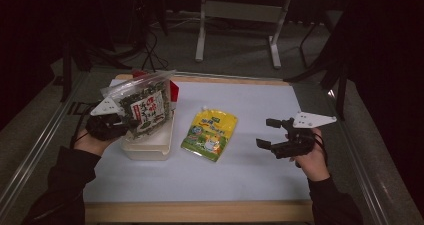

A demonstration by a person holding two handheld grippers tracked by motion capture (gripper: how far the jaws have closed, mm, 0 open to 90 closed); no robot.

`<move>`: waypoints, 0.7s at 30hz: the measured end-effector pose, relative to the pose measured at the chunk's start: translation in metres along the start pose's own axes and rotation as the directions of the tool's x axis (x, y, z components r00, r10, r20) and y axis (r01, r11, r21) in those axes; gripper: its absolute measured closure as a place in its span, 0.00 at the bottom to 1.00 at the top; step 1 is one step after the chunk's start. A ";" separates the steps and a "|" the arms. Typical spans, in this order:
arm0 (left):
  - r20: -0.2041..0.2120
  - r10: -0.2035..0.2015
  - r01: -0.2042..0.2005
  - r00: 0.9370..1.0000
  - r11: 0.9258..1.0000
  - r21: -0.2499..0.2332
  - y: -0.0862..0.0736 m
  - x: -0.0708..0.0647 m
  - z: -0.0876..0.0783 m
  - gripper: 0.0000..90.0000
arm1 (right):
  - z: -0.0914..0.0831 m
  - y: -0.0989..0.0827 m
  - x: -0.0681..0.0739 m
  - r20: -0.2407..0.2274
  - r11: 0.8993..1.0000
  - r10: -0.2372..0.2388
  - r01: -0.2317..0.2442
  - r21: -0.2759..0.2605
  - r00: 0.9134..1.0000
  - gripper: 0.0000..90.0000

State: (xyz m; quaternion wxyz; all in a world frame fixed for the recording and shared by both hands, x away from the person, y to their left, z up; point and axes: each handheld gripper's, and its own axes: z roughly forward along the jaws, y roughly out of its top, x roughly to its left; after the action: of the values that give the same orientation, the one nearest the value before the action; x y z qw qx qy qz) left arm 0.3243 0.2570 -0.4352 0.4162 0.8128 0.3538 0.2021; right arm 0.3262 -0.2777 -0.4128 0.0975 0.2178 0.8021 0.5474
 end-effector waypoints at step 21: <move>0.047 -0.165 0.167 0.985 0.985 -0.032 -0.040 0.026 0.019 0.80 | 0.007 -0.001 0.004 -0.009 0.999 -0.038 0.038 0.020 0.999 0.17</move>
State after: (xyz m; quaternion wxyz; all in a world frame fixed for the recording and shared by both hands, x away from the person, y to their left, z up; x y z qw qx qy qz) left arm 0.3369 0.2819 -0.4784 0.4536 0.7772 0.4076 0.1549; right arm 0.3249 -0.2700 -0.4162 0.1021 0.2010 0.8120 0.5384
